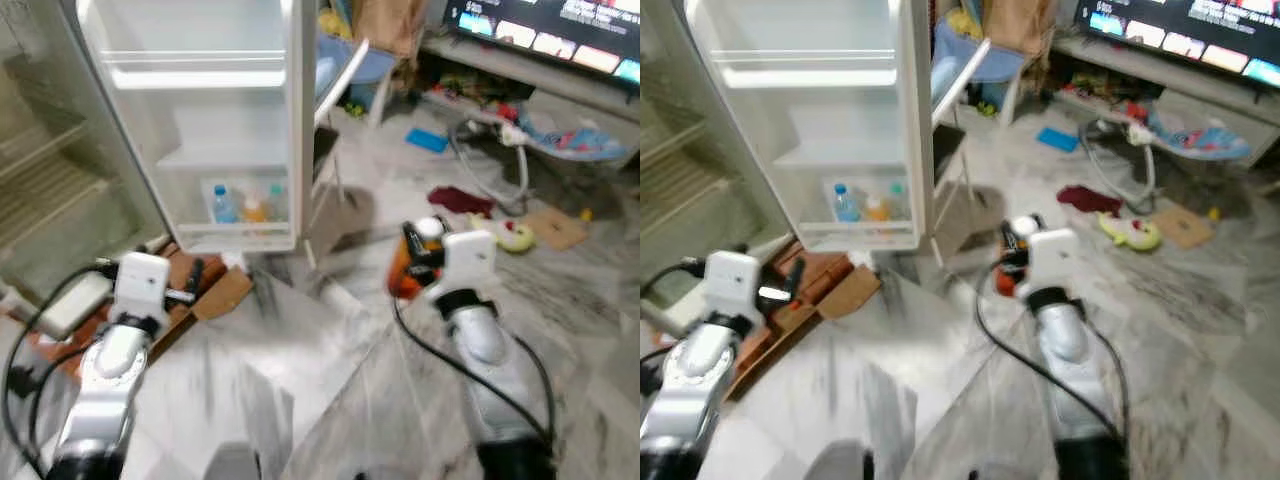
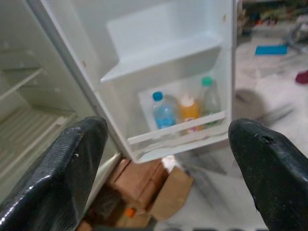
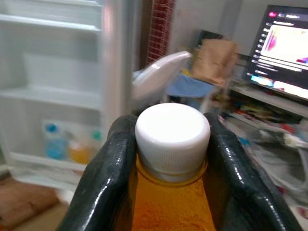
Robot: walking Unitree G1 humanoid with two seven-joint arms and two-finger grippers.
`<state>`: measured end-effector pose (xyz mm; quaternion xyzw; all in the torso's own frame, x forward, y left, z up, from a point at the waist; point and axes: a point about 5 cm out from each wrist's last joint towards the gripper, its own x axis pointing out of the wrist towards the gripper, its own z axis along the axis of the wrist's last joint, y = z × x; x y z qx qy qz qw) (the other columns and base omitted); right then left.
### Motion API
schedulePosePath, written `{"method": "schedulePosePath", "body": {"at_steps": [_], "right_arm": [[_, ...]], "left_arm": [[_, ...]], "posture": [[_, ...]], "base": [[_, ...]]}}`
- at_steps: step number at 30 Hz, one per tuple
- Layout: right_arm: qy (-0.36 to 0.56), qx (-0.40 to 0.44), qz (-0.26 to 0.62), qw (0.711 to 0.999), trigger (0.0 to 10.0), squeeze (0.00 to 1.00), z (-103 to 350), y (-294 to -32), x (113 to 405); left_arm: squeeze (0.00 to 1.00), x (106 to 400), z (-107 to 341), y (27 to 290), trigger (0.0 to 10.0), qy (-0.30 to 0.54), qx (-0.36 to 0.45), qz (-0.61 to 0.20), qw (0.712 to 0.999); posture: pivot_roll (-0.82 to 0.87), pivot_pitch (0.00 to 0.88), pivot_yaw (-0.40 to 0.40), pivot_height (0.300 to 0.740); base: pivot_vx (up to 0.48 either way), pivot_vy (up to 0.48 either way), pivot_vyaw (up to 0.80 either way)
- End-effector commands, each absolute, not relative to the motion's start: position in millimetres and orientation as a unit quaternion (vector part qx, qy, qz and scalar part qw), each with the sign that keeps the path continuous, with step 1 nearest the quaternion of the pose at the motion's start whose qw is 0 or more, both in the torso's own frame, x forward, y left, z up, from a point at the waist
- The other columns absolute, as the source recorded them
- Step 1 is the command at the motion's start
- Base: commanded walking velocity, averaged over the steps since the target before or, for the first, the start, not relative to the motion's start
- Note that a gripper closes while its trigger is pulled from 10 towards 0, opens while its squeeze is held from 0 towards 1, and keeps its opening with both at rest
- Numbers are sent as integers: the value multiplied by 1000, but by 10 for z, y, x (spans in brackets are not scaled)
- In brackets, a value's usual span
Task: Restocking fridge
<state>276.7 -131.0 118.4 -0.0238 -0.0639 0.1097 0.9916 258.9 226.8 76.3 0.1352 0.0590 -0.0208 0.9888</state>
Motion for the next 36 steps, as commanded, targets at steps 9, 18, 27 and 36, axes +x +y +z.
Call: {"method": "schedulePosePath", "body": {"at_steps": [9,18,27,36], "right_arm": [[-74,-33,99,992,10000,0,1219,-1384,2766],[-76,-36,96,992,10000,0,1234,-1402,2789],[-75,-38,94,992,10000,0,1222,-1395,2790],[-79,-46,103,990,10000,0,1228,-1380,2796]], "left_arm": [[0,2647,821,2210,10000,47,142,-32,988],[0,2653,822,2216,10000,46,149,-25,987],[0,2678,843,2207,10000,39,147,-32,988],[0,2694,864,2201,10000,33,145,-33,988]], "posture": [[7,62,-51,740],[4,68,-49,740],[4,68,-45,740],[4,71,-45,740]], "base": [[0,480,0],[0,480,0],[0,320,0],[0,0,0]]}}
